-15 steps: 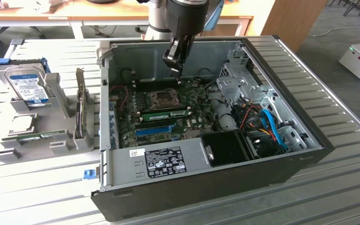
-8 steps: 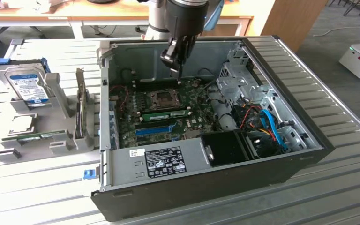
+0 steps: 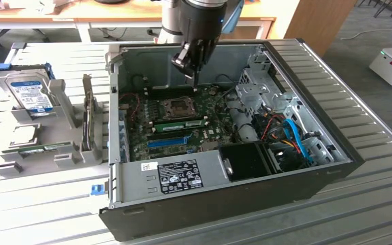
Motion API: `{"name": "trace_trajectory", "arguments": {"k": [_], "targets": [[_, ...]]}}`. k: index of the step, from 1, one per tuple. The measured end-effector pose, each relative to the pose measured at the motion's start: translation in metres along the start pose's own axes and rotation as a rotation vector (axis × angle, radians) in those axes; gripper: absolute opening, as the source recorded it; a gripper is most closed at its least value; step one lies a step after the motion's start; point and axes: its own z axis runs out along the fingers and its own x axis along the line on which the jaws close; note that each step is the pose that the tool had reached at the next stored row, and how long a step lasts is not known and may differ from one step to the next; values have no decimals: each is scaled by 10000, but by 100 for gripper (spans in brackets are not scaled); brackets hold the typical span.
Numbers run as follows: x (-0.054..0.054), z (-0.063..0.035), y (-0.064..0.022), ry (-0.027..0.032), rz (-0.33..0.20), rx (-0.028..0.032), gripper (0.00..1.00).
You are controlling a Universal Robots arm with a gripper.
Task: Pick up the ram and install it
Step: 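Press down the ram until it locks into place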
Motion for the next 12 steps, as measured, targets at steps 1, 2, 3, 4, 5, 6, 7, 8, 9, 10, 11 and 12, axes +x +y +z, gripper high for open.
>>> {"name": "trace_trajectory", "arguments": {"k": [1,2,3,4,5,6,7,8,9,10,11,12], "targets": [[1,1,0,-5,159,2,11],[1,3,1,-11,317,3,11],[2,4,1,-15,476,5,11],[2,5,2,-21,635,7,11],[3,7,2,-26,804,8,11],[3,8,2,-32,965,10,11],[3,10,3,-38,1127,11,11],[4,12,3,-44,1294,13,11],[4,13,3,-49,1463,15,11],[4,15,3,-54,1632,16,11],[4,17,3,-61,1813,18,11],[4,19,3,-66,1985,19,11]]}}
